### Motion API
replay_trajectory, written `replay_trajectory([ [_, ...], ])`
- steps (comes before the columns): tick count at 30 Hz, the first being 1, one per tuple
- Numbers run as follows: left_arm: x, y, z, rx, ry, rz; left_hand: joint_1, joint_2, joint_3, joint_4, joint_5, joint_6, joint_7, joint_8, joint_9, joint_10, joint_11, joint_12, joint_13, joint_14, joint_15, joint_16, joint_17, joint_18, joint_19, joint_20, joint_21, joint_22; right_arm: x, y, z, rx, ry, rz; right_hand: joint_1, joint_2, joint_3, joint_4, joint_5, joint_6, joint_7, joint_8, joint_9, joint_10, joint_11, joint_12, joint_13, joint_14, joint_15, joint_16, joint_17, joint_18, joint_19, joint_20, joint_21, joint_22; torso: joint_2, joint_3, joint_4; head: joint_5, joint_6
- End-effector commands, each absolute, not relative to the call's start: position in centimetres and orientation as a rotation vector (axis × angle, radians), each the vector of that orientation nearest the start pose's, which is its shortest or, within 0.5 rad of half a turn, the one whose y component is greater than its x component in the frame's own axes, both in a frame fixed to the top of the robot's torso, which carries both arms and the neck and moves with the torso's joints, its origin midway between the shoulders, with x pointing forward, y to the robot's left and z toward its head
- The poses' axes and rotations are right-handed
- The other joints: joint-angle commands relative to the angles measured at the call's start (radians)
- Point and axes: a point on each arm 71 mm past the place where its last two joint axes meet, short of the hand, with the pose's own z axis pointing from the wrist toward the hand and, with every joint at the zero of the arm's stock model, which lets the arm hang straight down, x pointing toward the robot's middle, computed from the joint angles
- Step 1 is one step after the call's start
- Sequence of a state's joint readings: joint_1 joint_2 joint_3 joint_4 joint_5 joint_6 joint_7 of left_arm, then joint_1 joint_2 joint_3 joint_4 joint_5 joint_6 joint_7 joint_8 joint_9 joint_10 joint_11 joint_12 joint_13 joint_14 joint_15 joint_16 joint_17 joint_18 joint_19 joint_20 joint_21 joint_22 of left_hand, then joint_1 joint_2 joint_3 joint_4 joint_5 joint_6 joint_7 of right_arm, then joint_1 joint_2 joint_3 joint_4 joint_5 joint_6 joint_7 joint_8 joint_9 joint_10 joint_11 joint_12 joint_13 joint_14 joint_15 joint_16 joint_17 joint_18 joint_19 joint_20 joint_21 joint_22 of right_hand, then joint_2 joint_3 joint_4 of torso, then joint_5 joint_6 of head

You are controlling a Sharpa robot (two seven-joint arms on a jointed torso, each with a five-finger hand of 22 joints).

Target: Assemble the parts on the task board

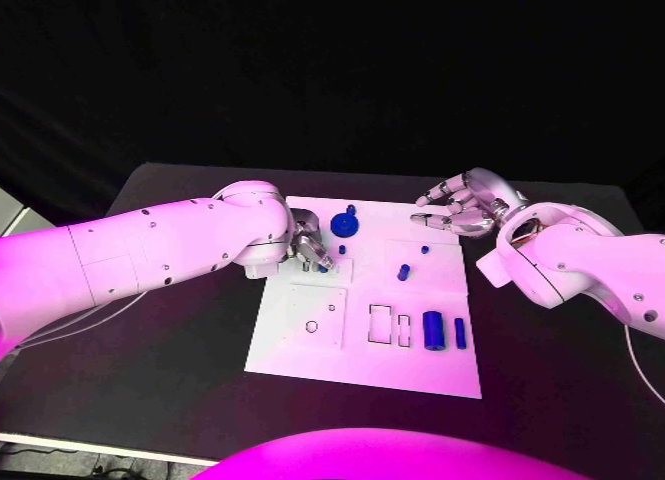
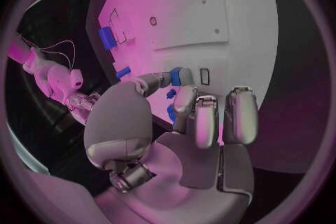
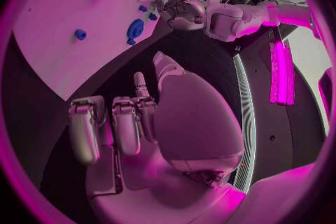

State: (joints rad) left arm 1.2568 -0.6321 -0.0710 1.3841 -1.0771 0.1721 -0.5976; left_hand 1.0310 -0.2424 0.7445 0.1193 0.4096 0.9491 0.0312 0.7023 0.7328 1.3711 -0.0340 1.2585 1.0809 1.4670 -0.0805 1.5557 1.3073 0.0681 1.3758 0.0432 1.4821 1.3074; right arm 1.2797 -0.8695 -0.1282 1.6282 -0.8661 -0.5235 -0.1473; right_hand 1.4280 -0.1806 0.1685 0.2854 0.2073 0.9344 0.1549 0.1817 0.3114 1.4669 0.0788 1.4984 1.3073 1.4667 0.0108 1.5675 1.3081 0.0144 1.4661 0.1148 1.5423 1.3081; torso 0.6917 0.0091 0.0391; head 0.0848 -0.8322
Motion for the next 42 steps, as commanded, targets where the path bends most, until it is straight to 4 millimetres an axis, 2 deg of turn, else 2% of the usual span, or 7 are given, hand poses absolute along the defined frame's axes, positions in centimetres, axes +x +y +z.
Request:
replay_trajectory([
  [1, 49.9, 15.3, -22.5, -0.093, 2.385, -0.340, -0.008, 0.000, 0.014, -0.024, -0.005, 0.006, -0.005, -0.007, -0.003, 0.001, -0.005, 0.002, 0.001, 0.096, -0.006, 0.002, 0.235, -0.012, 0.006, -0.001, -0.002, 0.020, 47.3, -19.9, -17.4, 0.453, 1.698, 0.860, -0.007, -0.003, 0.008, 0.001, 0.006, -0.006, 0.003, 0.002, -0.001, 0.038, -0.004, -0.004, 0.198, 0.100, -0.008, -0.003, 0.246, -0.006, 0.089, -0.008, -0.003, 0.243, 0.000, -0.0003, 0.0003, -0.001, 0.000],
  [18, 50.3, 16.0, -22.5, -0.115, 2.365, -0.324, -0.002, -0.001, -0.252, 0.137, -0.017, 0.029, -0.003, -0.028, -0.020, 0.001, -0.004, 0.006, 0.014, 0.097, -0.005, 0.003, 0.238, -0.013, 0.011, -0.003, -0.007, 0.023, 47.3, -20.0, -17.4, 0.455, 1.694, 0.859, -0.009, -0.004, 0.008, 0.001, 0.005, -0.007, 0.003, 0.003, -0.001, 0.037, -0.004, -0.005, 0.197, 0.100, -0.008, -0.004, 0.244, -0.006, 0.088, -0.008, -0.005, 0.242, 0.000, -0.0009, -0.0001, -0.001, 0.003],
  [25, 50.3, 16.3, -22.4, -0.123, 2.356, -0.324, 0.009, -0.008, -0.301, 0.169, -0.038, 0.031, -0.002, -0.030, -0.022, 0.001, -0.003, 0.006, 0.016, 0.097, -0.005, 0.004, 0.239, -0.013, 0.012, -0.003, -0.007, 0.024, 47.3, -20.1, -17.4, 0.456, 1.693, 0.858, -0.011, -0.004, 0.008, 0.002, 0.003, -0.007, 0.003, 0.003, -0.001, 0.036, -0.004, -0.007, 0.196, 0.099, -0.008, -0.004, 0.243, -0.005, 0.086, -0.008, -0.007, 0.240, 0.000, -0.0008, 0.0005, -0.003, 0.003],
  [34, 50.2, 16.5, -22.0, -0.140, 2.333, -0.342, 0.002, 0.005, -0.357, 0.173, -0.094, 0.034, -0.002, -0.034, -0.025, 0.003, -0.002, 0.009, 0.020, 0.097, -0.004, 0.004, 0.240, -0.013, 0.013, -0.002, -0.008, 0.025, 47.3, -20.1, -17.4, 0.457, 1.692, 0.858, -0.013, -0.005, 0.007, 0.002, 0.002, -0.008, 0.003, 0.003, -0.001, 0.035, -0.004, -0.007, 0.195, 0.099, -0.008, -0.005, 0.241, -0.005, 0.086, -0.008, -0.008, 0.239, 0.000, -0.0011, 0.0000, -0.003, 0.005],
  [36, 50.2, 16.5, -21.9, -0.145, 2.328, -0.346, -0.002, 0.012, -0.377, 0.174, -0.119, 0.034, -0.002, -0.036, -0.027, 0.002, -0.002, 0.008, 0.019, 0.097, -0.004, 0.004, 0.240, -0.013, 0.012, -0.002, -0.009, 0.024, 47.3, -20.1, -17.5, 0.457, 1.691, 0.858, -0.013, -0.005, 0.007, 0.002, 0.002, -0.008, 0.003, 0.003, -0.001, 0.035, -0.004, -0.007, 0.195, 0.099, -0.008, -0.005, 0.241, -0.005, 0.086, -0.008, -0.008, 0.239, 0.000, -0.0010, -0.0001, -0.003, 0.005],
  [39, 50.2, 16.6, -21.7, -0.161, 2.321, -0.361, -0.004, 0.035, -0.444, 0.175, -0.193, 0.032, -0.001, -0.039, -0.029, -0.002, -0.002, 0.003, 0.013, 0.096, -0.003, 0.002, 0.235, -0.012, 0.011, -0.002, -0.010, 0.023, 47.3, -20.1, -17.5, 0.460, 1.692, 0.858, -0.014, -0.005, 0.007, 0.003, 0.002, -0.008, 0.003, 0.003, -0.001, 0.035, -0.004, -0.008, 0.195, 0.098, -0.008, -0.005, 0.240, -0.004, 0.085, -0.008, -0.010, 0.238, -0.001, -0.0006, -0.0005, -0.003, 0.005],
  [42, 50.1, 16.7, -21.2, -0.190, 2.315, -0.391, 0.006, 0.053, -0.503, 0.174, -0.208, 0.028, 0.000, -0.042, -0.031, -0.009, -0.001, -0.004, 0.004, 0.095, -0.002, 0.000, 0.230, -0.012, 0.009, -0.002, -0.012, 0.021, 47.4, -20.2, -17.6, 0.464, 1.692, 0.856, -0.014, -0.005, 0.007, 0.003, 0.002, -0.008, 0.003, 0.003, -0.001, 0.035, -0.004, -0.008, 0.195, 0.098, -0.008, -0.005, 0.240, -0.004, 0.085, -0.008, -0.010, 0.238, -0.001, -0.0007, 0.0001, -0.004, 0.008],
])
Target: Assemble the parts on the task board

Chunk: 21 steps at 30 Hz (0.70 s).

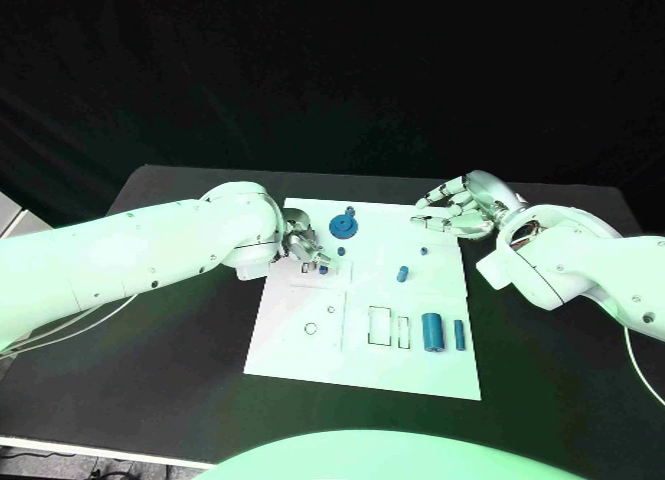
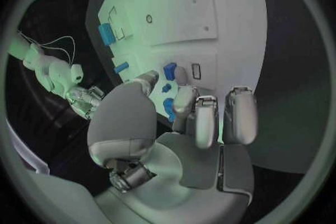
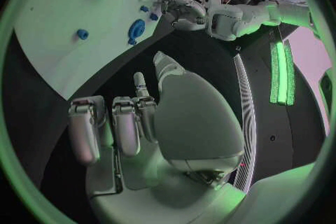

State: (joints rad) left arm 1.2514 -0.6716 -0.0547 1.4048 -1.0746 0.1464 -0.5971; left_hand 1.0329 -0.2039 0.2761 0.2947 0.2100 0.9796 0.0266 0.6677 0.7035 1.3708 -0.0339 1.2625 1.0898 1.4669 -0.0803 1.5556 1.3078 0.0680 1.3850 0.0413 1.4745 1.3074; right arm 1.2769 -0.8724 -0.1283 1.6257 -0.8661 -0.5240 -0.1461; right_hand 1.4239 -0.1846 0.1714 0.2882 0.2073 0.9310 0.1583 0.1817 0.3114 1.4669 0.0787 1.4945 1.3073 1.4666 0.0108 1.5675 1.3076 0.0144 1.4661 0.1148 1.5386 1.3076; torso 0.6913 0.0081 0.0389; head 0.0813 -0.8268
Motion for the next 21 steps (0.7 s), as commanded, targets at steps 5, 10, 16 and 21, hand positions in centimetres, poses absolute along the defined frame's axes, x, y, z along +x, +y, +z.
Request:
replay_trajectory([
  [5, 50.1, 17.0, -20.3, -0.226, 2.307, -0.427, 0.024, 0.042, -0.107, 0.000, -0.011, -0.013, 0.009, -0.012, -0.004, -0.024, 0.003, -0.024, -0.027, 0.091, 0.000, -0.007, 0.217, -0.008, -0.013, 0.001, -0.012, 0.006, 47.4, -20.3, -17.6, 0.467, 1.692, 0.854, -0.012, -0.001, 0.004, 0.001, 0.001, -0.005, 0.000, 0.004, -0.001, 0.035, -0.004, -0.004, 0.195, 0.098, -0.008, -0.006, 0.239, -0.004, 0.084, -0.008, -0.007, 0.238, -0.001, 0.0006, 0.0007, 0.000, 0.005],
  [10, 50.4, 18.0, -18.9, -0.252, 2.309, -0.457, 0.108, 0.072, -0.128, -0.001, 0.011, -0.076, 0.035, -0.051, -0.022, -0.122, 0.026, -0.131, -0.171, 0.068, 0.017, -0.042, 0.150, 0.009, -0.076, 0.008, -0.051, -0.070, 47.4, -20.4, -17.7, 0.470, 1.691, 0.852, -0.013, -0.001, 0.004, 0.001, 0.001, -0.005, 0.000, 0.004, -0.001, 0.035, -0.004, -0.004, 0.195, 0.098, -0.008, -0.006, 0.239, -0.004, 0.084, -0.008, -0.007, 0.238, 0.000, 0.0011, 0.0006, 0.001, 0.009],
  [16, 51.7, 19.6, -16.8, -0.282, 2.299, -0.459, 0.177, 0.088, -0.092, -0.001, 0.014, -0.146, 0.079, -0.122, -0.076, -0.227, 0.063, -0.238, -0.312, 0.037, 0.049, -0.083, 0.078, 0.024, -0.136, 0.034, -0.092, -0.142, 47.5, -20.6, -17.7, 0.474, 1.688, 0.848, -0.013, -0.001, 0.004, 0.001, 0.001, -0.005, 0.000, 0.004, -0.001, 0.036, -0.004, -0.003, 0.196, 0.098, -0.008, -0.006, 0.238, -0.004, 0.085, -0.008, -0.007, 0.238, 0.000, 0.0018, 0.0014, 0.000, 0.013],
  [21, 53.3, 20.4, -15.7, -0.293, 2.272, -0.429, 0.179, 0.086, -0.087, -0.001, 0.013, -0.163, 0.092, -0.145, -0.099, -0.235, 0.075, -0.244, -0.325, 0.034, 0.059, -0.084, 0.075, 0.026, -0.140, 0.044, -0.098, -0.147, 47.5, -20.6, -17.7, 0.473, 1.688, 0.849, -0.013, -0.001, 0.004, 0.001, 0.001, -0.005, 0.000, 0.004, -0.001, 0.036, -0.004, -0.003, 0.196, 0.098, -0.008, -0.006, 0.238, -0.004, 0.085, -0.008, -0.007, 0.238, 0.004, 0.0008, -0.0011, 0.003, 0.022],
])
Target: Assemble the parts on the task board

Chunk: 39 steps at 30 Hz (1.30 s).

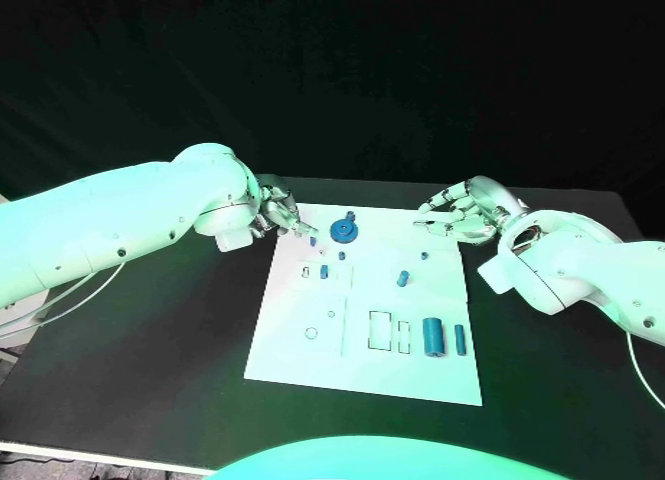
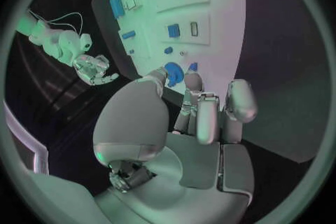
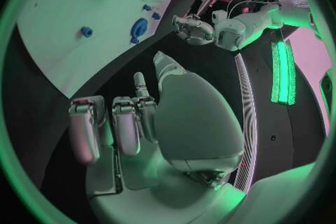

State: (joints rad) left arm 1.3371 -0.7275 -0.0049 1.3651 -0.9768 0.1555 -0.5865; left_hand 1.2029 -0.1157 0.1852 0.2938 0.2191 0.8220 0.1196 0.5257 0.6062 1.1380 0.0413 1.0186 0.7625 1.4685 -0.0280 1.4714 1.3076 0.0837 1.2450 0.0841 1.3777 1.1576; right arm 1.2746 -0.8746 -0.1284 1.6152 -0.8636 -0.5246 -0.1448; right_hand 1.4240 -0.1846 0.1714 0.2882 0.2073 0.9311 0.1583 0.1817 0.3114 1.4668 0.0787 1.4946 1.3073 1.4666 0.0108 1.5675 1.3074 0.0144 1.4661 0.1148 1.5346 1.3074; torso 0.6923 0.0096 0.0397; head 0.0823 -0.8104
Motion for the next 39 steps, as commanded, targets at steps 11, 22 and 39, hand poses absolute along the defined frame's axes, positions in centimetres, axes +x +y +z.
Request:
replay_trajectory([
  [11, 55.5, 20.1, -16.2, -0.259, 2.318, -0.341, -0.006, 0.007, 0.007, 0.001, 0.001, 0.017, -0.005, 0.001, -0.013, 0.018, -0.002, 0.020, 0.018, 0.041, 0.007, 0.011, 0.092, 0.006, 0.018, 0.006, 0.008, 0.023, 47.4, -20.3, -17.7, 0.470, 1.690, 0.855, -0.013, 0.000, 0.004, 0.000, 0.002, -0.005, -0.001, 0.004, -0.001, 0.036, -0.004, -0.003, 0.195, 0.098, -0.008, -0.006, 0.239, -0.004, 0.085, -0.008, -0.003, 0.239, 0.004, -0.0016, -0.0005, 0.004, 0.004],
  [22, 56.9, 19.6, -17.3, -0.248, 2.355, -0.292, -0.022, 0.009, 0.003, 0.001, -0.004, 0.019, -0.004, -0.001, -0.019, 0.014, -0.002, 0.019, 0.012, 0.043, 0.007, 0.014, 0.096, 0.006, 0.022, 0.006, 0.010, 0.027, 47.3, -20.2, -17.6, 0.467, 1.692, 0.858, -0.013, 0.000, 0.004, 0.000, 0.002, -0.005, -0.001, 0.004, -0.001, 0.036, -0.004, -0.003, 0.195, 0.098, -0.008, -0.006, 0.239, -0.004, 0.085, -0.008, -0.003, 0.239, 0.003, -0.0013, -0.0023, 0.001, -0.001],
  [39, 57.5, 18.6, -18.0, -0.245, 2.380, -0.303, -0.056, 0.009, -0.016, 0.001, -0.008, 0.026, -0.006, 0.001, -0.028, 0.020, -0.002, 0.030, 0.020, 0.047, 0.008, 0.022, 0.108, 0.004, 0.030, 0.007, 0.015, 0.038, 47.3, -19.9, -17.6, 0.460, 1.693, 0.863, -0.014, 0.001, 0.006, -0.001, 0.003, -0.006, -0.001, 0.005, -0.001, 0.036, -0.004, -0.003, 0.196, 0.098, -0.009, -0.006, 0.239, -0.004, 0.085, -0.009, -0.003, 0.239, 0.002, -0.0006, -0.0019, -0.002, -0.004],
])
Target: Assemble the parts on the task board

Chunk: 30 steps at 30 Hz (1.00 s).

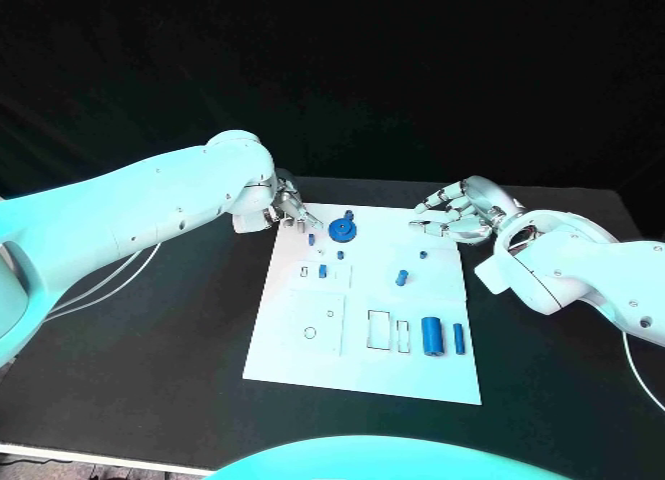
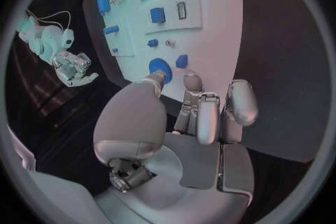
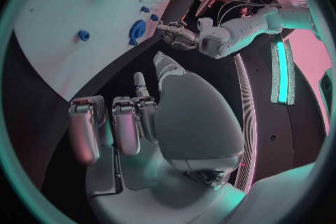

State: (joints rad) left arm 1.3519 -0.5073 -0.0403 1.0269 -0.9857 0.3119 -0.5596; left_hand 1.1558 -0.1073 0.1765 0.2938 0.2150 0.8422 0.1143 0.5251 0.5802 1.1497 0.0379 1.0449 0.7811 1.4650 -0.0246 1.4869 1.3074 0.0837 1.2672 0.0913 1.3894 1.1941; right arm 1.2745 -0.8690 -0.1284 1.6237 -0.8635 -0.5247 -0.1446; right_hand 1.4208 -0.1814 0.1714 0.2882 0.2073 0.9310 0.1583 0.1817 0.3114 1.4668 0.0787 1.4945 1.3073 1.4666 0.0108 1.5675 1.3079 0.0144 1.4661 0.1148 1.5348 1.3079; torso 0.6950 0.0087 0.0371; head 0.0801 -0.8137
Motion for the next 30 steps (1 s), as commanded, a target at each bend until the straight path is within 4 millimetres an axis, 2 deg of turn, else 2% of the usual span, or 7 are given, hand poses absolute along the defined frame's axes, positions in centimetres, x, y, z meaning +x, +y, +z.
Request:
replay_trajectory([
  [1, 57.5, 18.6, -18.1, -0.242, 2.386, -0.299, -0.008, 0.001, -0.007, 0.000, -0.004, 0.007, -0.001, 0.002, -0.002, 0.009, 0.001, 0.004, 0.001, 0.050, 0.004, 0.006, 0.109, 0.004, 0.007, 0.000, 0.003, 0.001, 47.3, -19.9, -17.6, 0.459, 1.693, 0.863, -0.011, -0.003, 0.006, -0.001, 0.003, -0.006, -0.001, 0.005, -0.001, 0.036, -0.004, -0.003, 0.196, 0.098, -0.009, -0.006, 0.239, -0.004, 0.085, -0.009, -0.003, 0.238, 0.000, 0.0000, 0.0004, 0.000, -0.003],
  [11, 57.6, 18.5, -19.2, -0.247, 2.400, -0.292, 0.004, 0.006, -0.004, -0.002, -0.001, 0.012, -0.004, 0.004, -0.004, 0.010, -0.002, 0.007, 0.001, 0.051, 0.002, 0.008, 0.111, 0.003, 0.009, -0.001, 0.005, 0.003, 47.3, -19.8, -17.6, 0.455, 1.693, 0.865, -0.011, -0.003, 0.006, -0.001, 0.003, -0.006, -0.001, 0.005, -0.001, 0.036, -0.004, -0.003, 0.196, 0.098, -0.009, -0.006, 0.239, -0.004, 0.085, -0.009, -0.003, 0.238, 0.000, -0.0001, -0.0006, -0.004, -0.004],
  [27, 57.7, 18.5, -19.3, -0.266, 2.381, -0.314, 0.027, 0.018, 0.005, -0.002, 0.000, 0.020, -0.007, 0.008, -0.009, 0.018, -0.005, 0.017, 0.009, 0.054, 0.000, 0.013, 0.118, 0.002, 0.015, -0.002, 0.009, 0.011, 47.3, -19.8, -17.6, 0.454, 1.694, 0.865, -0.011, -0.002, 0.007, -0.001, 0.004, -0.006, -0.001, 0.006, -0.001, 0.036, -0.004, -0.002, 0.196, 0.098, -0.009, -0.006, 0.238, -0.004, 0.085, -0.009, -0.003, 0.239, -0.002, 0.0000, 0.0003, -0.004, -0.005],
  [30, 57.7, 18.4, -19.4, -0.263, 2.387, -0.319, 0.104, 0.038, 0.045, -0.005, -0.001, 0.038, -0.019, 0.027, -0.007, 0.019, -0.016, 0.020, 0.006, 0.055, -0.009, 0.016, 0.121, 0.001, 0.016, -0.008, 0.010, 0.015, 47.3, -19.8, -17.6, 0.454, 1.695, 0.865, -0.011, -0.002, 0.007, -0.001, 0.004, -0.006, -0.001, 0.006, -0.001, 0.036, -0.004, -0.002, 0.196, 0.098, -0.009, -0.006, 0.238, -0.004, 0.085, -0.009, -0.003, 0.239, -0.002, 0.0002, 0.0004, -0.004, -0.006],
])
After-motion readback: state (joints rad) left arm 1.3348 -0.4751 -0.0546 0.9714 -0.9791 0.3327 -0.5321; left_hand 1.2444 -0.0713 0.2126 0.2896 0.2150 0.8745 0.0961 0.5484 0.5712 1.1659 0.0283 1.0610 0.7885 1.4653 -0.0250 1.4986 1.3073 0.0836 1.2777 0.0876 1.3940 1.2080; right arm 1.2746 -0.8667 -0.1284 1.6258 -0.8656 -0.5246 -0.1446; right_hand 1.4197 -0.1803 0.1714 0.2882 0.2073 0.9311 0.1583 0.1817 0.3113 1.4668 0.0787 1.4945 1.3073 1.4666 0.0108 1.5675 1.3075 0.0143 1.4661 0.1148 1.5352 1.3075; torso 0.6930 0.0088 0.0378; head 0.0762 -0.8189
